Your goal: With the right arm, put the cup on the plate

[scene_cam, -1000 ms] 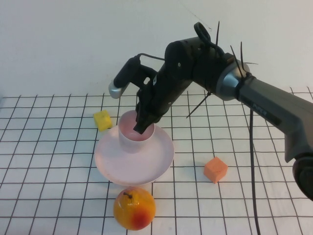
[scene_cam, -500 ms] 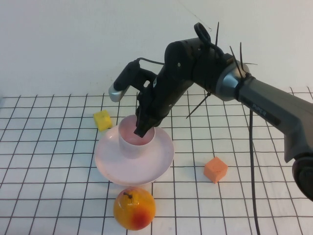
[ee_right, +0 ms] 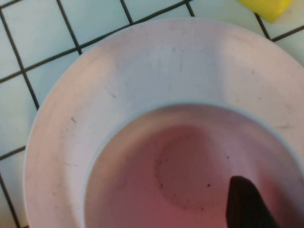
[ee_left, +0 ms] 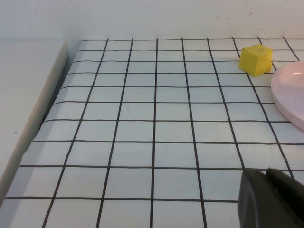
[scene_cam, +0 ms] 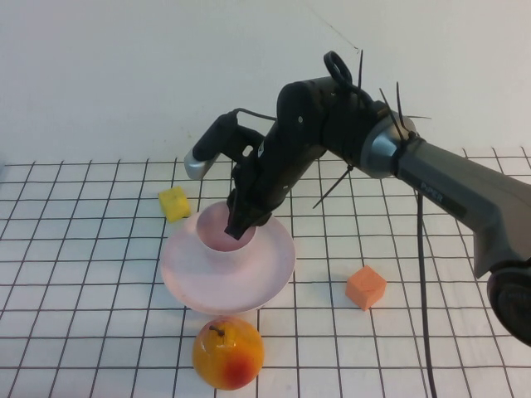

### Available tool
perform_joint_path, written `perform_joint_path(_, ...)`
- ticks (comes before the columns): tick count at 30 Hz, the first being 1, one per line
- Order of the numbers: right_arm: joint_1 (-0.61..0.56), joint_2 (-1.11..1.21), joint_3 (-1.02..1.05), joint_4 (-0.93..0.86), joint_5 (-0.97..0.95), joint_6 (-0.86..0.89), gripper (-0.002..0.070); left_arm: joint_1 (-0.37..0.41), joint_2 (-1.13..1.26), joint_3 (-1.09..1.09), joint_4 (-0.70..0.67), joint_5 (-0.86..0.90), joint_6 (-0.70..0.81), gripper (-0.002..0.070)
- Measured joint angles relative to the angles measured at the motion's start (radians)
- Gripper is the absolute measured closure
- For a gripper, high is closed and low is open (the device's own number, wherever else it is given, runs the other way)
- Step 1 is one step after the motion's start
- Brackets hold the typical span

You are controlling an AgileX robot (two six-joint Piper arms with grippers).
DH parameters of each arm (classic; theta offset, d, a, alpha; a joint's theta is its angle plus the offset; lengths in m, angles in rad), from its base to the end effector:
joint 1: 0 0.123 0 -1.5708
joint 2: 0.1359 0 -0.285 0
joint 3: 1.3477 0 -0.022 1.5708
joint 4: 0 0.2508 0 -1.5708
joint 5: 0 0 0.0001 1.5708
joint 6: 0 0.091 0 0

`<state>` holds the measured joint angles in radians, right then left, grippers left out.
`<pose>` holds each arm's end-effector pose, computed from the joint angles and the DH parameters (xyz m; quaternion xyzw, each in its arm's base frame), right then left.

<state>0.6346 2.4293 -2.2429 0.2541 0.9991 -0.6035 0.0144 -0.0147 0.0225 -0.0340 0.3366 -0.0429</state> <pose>0.4172 0.3311 0.1967 -0.5256 0.8096 0.1232 0.2303 0.0533 -0.0003 0.1761 -0.0320 0.7912 -0.0229 0.6102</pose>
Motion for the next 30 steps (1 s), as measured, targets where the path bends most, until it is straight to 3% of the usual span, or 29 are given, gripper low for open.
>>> perform_joint_path(8,0.0,0.0,0.0,0.021,-0.004,0.007,0.0356,0.0,0.0,0.0,0.0,0.0,0.0,0.0678)
perform_joint_path(11,0.0,0.0,0.0,0.022,-0.004,0.007,0.0331,0.0,0.0,0.0,0.0,0.0,0.0,0.0678)
perform_joint_path(18,0.0,-0.002,-0.031,0.022,0.029,0.007,0.0324,0.0,0.0,0.0,0.0,0.0,0.0,0.0678)
perform_joint_path(25,0.0,-0.067,-0.197,0.014,0.164,0.007,0.033,0.0,0.0,0.0,0.0,0.0,0.0,0.0678)
perform_joint_path(30,0.0,-0.144,-0.304,0.011,0.214,0.007,0.04,0.0,0.0,0.0,0.0,0.0,0.0,0.0678)
